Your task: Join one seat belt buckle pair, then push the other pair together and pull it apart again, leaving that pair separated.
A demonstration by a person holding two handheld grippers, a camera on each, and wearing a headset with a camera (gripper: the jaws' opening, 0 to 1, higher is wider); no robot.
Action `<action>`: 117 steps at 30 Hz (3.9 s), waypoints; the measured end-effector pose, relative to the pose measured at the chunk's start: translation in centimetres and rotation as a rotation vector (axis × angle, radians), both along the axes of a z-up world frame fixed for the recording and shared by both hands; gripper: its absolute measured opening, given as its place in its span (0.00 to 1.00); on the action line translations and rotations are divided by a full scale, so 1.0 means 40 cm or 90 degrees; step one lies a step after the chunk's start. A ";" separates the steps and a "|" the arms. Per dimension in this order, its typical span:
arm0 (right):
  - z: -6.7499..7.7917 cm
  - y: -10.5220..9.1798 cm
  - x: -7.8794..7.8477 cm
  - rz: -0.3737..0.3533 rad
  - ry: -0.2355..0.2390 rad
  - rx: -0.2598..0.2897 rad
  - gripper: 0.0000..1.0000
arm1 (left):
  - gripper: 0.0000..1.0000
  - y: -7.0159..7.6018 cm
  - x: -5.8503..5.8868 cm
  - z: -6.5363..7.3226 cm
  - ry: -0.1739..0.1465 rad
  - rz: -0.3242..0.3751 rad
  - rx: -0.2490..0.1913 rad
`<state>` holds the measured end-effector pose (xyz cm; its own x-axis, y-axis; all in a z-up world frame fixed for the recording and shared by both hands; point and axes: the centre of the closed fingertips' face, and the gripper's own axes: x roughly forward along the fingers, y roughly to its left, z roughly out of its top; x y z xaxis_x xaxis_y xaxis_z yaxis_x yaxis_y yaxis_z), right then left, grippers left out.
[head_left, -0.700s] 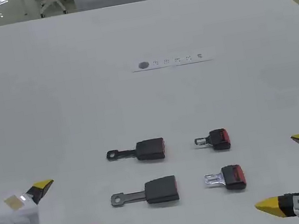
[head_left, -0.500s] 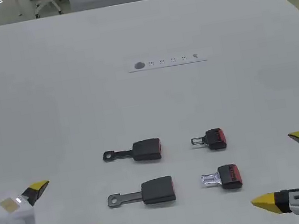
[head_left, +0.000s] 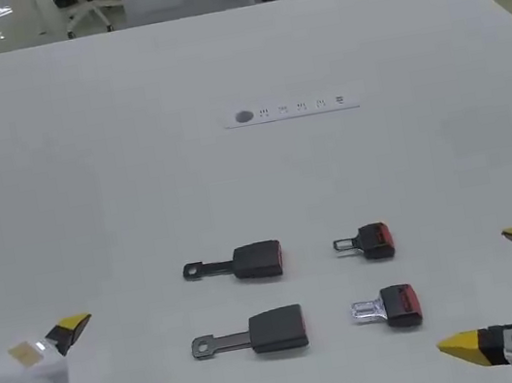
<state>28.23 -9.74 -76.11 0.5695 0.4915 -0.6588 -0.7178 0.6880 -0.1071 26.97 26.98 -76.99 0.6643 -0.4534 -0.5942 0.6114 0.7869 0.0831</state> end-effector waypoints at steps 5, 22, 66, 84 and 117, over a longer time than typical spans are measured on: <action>-0.001 0.001 -0.003 0.007 0.001 -0.013 0.98 | 1.00 -0.002 -0.003 -0.001 0.003 -0.001 -0.001; 0.004 0.012 -0.014 0.019 -0.005 -0.012 0.94 | 1.00 0.008 -0.003 -0.013 0.004 -0.008 0.009; 0.043 0.028 -0.060 0.057 -0.016 -0.050 0.88 | 0.98 -0.005 -0.023 -0.015 -0.014 -0.026 0.030; 0.015 0.033 -0.062 0.100 -0.001 -0.058 0.89 | 0.97 -0.017 -0.032 -0.009 -0.012 -0.057 0.066; -0.049 0.112 0.001 0.252 0.030 -0.093 0.61 | 0.66 -0.177 0.034 -0.033 0.079 -0.263 0.117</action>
